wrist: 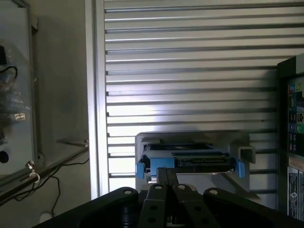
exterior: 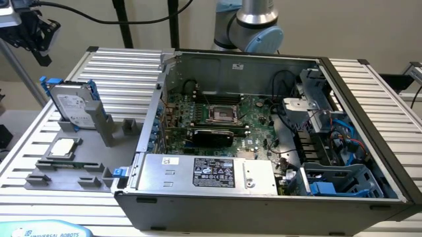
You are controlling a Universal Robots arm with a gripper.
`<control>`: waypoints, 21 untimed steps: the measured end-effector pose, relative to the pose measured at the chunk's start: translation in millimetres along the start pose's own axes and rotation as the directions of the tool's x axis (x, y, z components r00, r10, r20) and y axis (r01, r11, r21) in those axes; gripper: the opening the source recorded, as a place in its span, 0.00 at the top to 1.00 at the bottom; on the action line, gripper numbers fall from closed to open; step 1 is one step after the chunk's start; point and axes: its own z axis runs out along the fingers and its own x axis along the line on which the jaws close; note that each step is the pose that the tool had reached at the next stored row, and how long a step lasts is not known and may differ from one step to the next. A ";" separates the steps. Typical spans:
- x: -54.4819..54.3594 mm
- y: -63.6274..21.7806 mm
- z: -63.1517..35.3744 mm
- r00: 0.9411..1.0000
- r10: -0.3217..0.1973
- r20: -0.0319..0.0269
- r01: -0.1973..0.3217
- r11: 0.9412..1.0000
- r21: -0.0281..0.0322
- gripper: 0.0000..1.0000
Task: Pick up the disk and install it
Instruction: 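Reach for the disk, then pick up the disk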
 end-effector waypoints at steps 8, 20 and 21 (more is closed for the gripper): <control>0.0 0.0 0.0 1.000 -0.003 0.000 0.003 1.000 0.000 0.89; -3.9 0.2 2.8 0.996 -0.090 -0.004 0.090 0.996 0.001 0.89; -3.9 0.1 3.4 0.994 -0.108 -0.005 0.108 0.994 0.001 0.89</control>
